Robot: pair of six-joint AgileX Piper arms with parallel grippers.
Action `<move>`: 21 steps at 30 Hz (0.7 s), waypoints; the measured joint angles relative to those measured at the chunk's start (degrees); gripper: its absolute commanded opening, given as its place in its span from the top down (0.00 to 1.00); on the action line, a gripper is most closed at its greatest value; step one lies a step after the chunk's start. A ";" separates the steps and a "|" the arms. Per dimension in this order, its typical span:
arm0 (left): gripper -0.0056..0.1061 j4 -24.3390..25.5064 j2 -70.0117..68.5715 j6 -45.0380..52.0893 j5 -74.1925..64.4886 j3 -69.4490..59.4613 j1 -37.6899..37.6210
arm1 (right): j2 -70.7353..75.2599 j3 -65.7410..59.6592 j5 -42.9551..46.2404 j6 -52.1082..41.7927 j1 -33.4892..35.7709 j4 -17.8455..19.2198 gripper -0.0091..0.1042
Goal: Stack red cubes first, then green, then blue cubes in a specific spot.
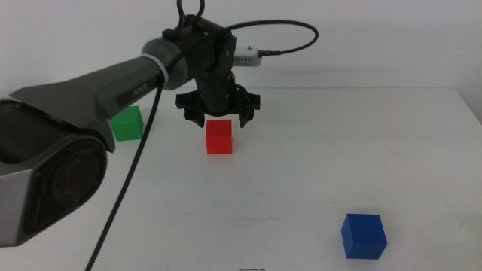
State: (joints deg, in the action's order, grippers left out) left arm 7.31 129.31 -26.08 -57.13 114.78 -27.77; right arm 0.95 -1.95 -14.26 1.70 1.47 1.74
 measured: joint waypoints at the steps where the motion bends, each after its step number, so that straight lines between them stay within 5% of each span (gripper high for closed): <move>1: 0.14 0.00 0.39 -0.42 0.51 0.00 0.00 | 0.00 0.00 0.00 0.00 0.00 0.00 0.11; 11: 0.17 0.00 2.99 -2.67 2.15 0.00 0.00 | 0.00 0.00 0.00 0.00 0.00 0.00 0.11; 19: 0.64 0.00 3.47 -2.91 1.97 0.00 0.54 | 0.00 0.00 0.00 0.00 0.00 0.00 0.11; 21: 0.89 -0.38 3.47 -2.96 1.82 0.00 0.57 | 0.00 0.00 0.00 0.00 0.00 0.00 0.11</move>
State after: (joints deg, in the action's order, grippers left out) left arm 6.93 132.78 -29.03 -55.31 114.78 -27.20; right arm 0.95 -1.95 -14.26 1.70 1.47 1.74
